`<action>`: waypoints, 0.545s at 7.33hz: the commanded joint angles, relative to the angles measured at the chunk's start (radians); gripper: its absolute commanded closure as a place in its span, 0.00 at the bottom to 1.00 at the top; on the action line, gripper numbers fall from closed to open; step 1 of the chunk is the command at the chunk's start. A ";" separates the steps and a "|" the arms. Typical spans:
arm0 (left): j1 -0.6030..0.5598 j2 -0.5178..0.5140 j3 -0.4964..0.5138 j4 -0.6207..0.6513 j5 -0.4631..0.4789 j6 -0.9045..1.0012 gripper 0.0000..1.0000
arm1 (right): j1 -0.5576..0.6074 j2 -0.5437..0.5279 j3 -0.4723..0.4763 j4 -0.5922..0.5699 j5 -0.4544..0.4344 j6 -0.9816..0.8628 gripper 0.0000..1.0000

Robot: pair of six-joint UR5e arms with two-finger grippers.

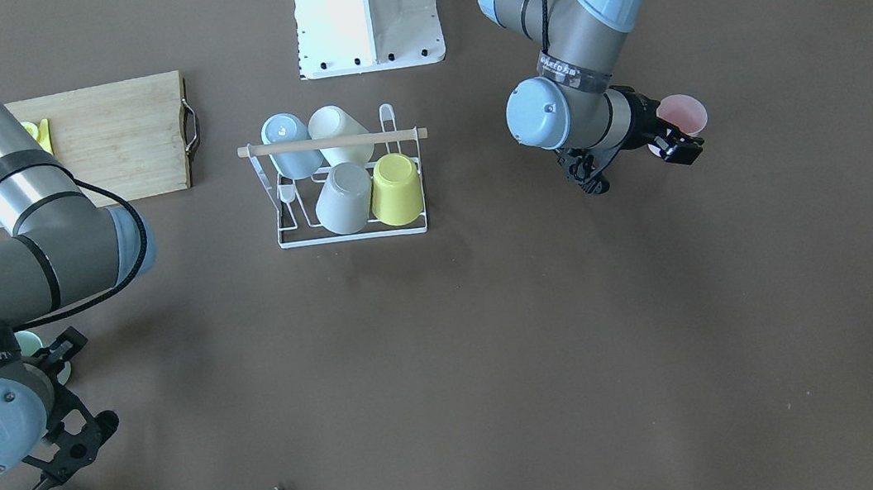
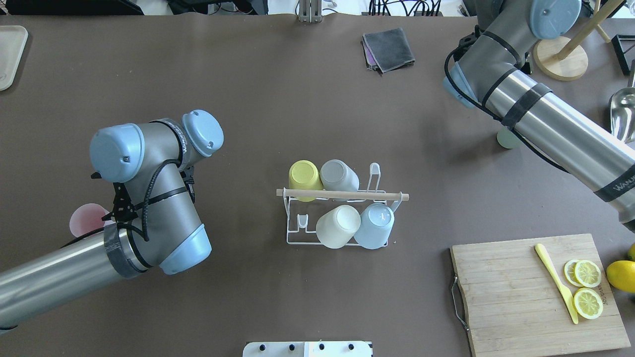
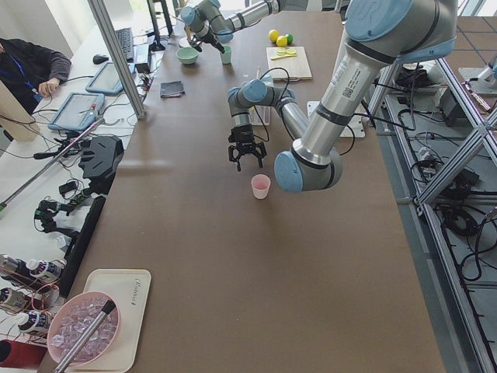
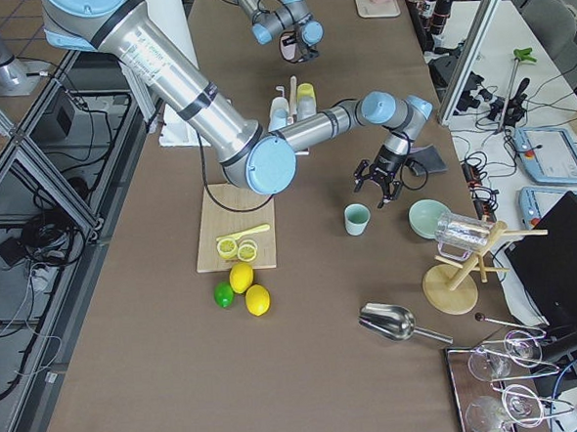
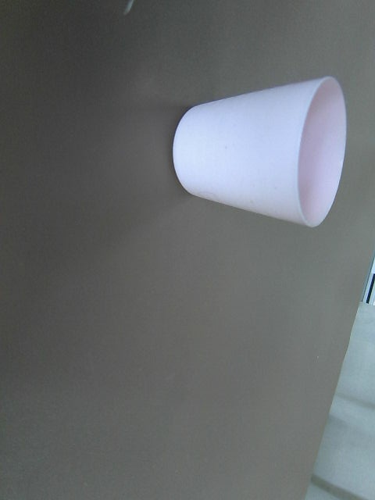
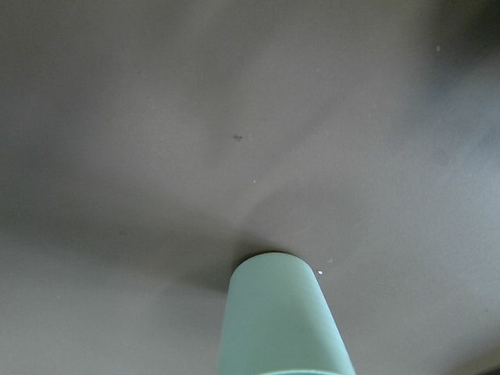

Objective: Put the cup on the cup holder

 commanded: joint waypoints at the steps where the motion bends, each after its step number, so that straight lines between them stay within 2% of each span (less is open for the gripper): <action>1: 0.047 -0.042 0.097 0.013 0.016 0.067 0.02 | -0.024 0.014 -0.027 -0.002 -0.045 -0.065 0.00; 4: 0.085 -0.030 0.124 0.007 0.014 0.070 0.02 | -0.044 0.016 -0.048 -0.045 -0.095 -0.097 0.00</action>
